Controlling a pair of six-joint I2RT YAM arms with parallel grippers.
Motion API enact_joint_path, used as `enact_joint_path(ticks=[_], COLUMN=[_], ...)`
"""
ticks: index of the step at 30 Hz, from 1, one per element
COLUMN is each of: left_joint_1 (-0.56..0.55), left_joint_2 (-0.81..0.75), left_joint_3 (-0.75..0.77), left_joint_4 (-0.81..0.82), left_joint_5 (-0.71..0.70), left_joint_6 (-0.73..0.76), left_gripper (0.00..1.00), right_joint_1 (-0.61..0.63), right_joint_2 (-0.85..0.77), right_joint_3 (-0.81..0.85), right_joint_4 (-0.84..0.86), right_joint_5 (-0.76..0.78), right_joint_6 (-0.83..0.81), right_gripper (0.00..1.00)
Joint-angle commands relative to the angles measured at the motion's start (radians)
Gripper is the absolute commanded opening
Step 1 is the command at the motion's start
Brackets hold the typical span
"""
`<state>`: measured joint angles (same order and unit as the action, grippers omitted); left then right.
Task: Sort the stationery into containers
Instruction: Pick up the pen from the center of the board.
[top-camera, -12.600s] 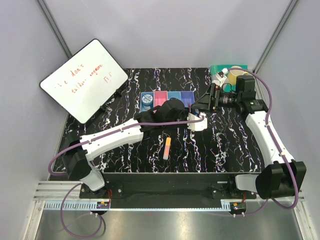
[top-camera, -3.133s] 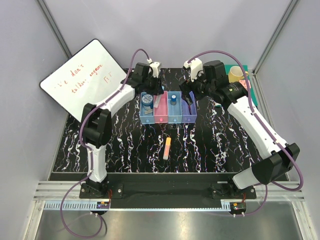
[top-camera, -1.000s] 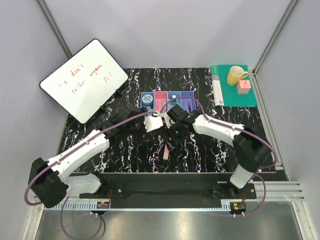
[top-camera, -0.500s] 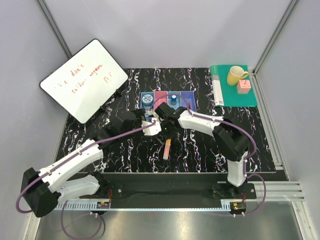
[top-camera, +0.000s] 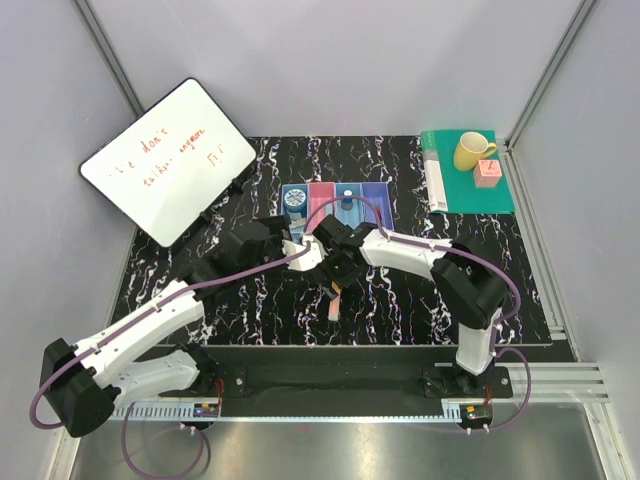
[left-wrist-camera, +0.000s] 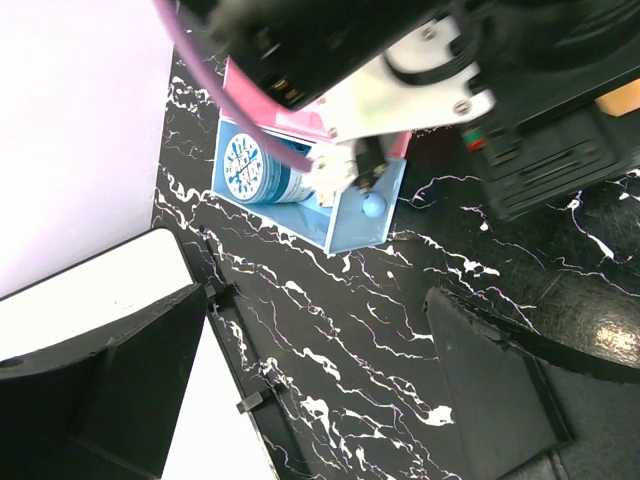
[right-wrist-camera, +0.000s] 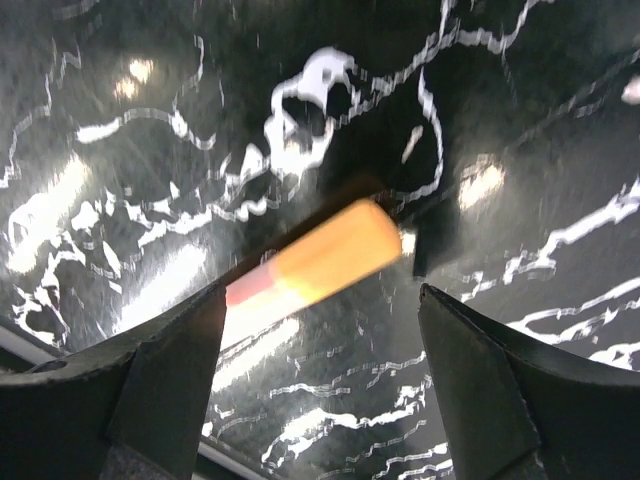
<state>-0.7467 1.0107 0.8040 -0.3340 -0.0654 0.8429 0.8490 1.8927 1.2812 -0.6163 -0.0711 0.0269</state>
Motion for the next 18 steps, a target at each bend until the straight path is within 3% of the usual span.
enact_joint_path(ticks=[1, 18], left_joint_1=[0.001, 0.059], left_joint_2=[0.002, 0.017], left_joint_3=[0.029, 0.057], left_joint_4=[0.073, 0.098], left_joint_5=[-0.007, 0.027], left_joint_6=[0.013, 0.047], left_gripper=[0.99, 0.99], right_joint_1=[0.015, 0.055], right_joint_2=[-0.087, -0.041], right_joint_3=[-0.043, -0.016], right_joint_4=[0.006, 0.013], right_joint_5=[0.028, -0.05], right_joint_6=[0.004, -0.016], right_gripper=[0.85, 0.77])
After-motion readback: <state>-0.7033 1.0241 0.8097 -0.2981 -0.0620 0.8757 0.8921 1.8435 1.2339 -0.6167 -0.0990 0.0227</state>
